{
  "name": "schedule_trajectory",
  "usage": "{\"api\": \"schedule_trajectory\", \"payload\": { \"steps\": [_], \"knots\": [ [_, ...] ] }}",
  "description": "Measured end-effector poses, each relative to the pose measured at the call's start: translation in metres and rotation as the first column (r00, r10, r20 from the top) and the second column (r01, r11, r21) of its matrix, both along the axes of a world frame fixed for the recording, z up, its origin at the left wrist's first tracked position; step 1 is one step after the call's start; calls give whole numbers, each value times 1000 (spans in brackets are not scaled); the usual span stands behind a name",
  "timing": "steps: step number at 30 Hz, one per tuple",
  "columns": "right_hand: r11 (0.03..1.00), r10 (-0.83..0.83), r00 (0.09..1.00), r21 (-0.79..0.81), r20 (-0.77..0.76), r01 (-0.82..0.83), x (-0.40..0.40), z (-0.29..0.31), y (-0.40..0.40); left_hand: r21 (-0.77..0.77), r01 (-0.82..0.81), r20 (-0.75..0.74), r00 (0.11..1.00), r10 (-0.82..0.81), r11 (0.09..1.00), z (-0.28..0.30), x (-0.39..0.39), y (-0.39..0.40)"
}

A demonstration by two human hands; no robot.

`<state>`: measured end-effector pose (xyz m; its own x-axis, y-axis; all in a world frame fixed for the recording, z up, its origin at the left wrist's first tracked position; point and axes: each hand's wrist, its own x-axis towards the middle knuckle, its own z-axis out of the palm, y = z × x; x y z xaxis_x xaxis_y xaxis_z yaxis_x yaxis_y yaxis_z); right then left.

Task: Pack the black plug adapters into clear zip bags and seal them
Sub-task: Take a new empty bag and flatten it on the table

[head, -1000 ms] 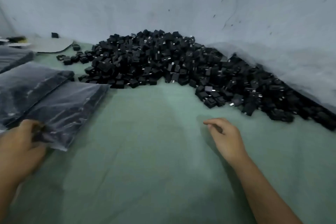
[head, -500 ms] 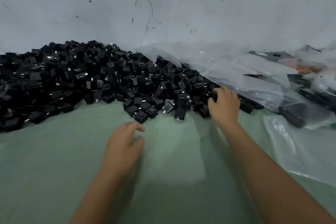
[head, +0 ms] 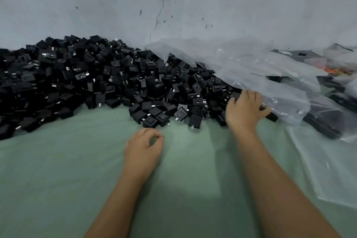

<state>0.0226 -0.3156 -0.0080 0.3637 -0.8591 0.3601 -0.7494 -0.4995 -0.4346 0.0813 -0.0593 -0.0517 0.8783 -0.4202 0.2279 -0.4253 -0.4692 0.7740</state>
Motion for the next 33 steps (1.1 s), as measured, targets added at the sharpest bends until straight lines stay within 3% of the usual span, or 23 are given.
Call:
{"api": "schedule_trajectory", "payload": {
  "steps": [3,6,9,11,13,16,20,22,24,26,27,28,29,30,31,32,33],
  "knots": [
    [975,187,954,-162,237,-151,0,-3,93,-302,-29,-156,988,-20,953,7,-5,1],
    [819,572,783,-234,245,-525,-9,-21,200,-591,-54,-315,934,-169,805,12,-10,10],
    [603,773,559,-71,301,-795,-23,-32,246,-728,-226,-499,822,-275,648,9,-9,34],
    [556,819,516,-121,251,-823,-28,-32,246,-754,-318,-559,770,-308,574,9,-9,47],
    [606,788,547,-202,283,-770,-31,-35,241,-786,-356,-559,759,-335,505,11,-12,57],
    [728,642,634,-84,430,-680,-33,-34,239,-776,-350,-511,836,-199,524,23,-10,78],
    [731,544,645,75,537,-678,-30,-36,235,-848,-137,-99,990,101,512,75,24,132],
    [727,485,659,154,575,-669,-28,-38,233,-741,-104,99,960,261,663,94,49,168],
    [710,435,680,239,590,-662,-27,-40,231,-507,-109,232,938,257,855,101,64,199],
    [681,403,693,310,597,-663,-26,-40,229,-207,162,467,883,-48,965,96,58,212],
    [672,394,694,326,603,-665,-26,-40,228,-58,307,525,819,-233,950,91,49,210],
    [668,386,692,333,610,-666,-26,-39,228,89,379,496,785,-371,921,84,40,206],
    [666,377,691,338,617,-665,-26,-39,228,272,392,368,802,-471,879,74,32,201],
    [665,365,688,342,627,-664,-26,-39,228,483,389,145,848,-509,785,65,27,197],
    [666,347,685,346,640,-661,-27,-38,228,658,402,-94,883,-460,637,57,23,195],
    [670,326,682,348,655,-655,-27,-38,228,724,448,-282,886,-367,525,54,20,197],
    [677,301,677,349,672,-648,-27,-38,228,673,496,-401,868,-293,549,59,17,199]
  ]
}}
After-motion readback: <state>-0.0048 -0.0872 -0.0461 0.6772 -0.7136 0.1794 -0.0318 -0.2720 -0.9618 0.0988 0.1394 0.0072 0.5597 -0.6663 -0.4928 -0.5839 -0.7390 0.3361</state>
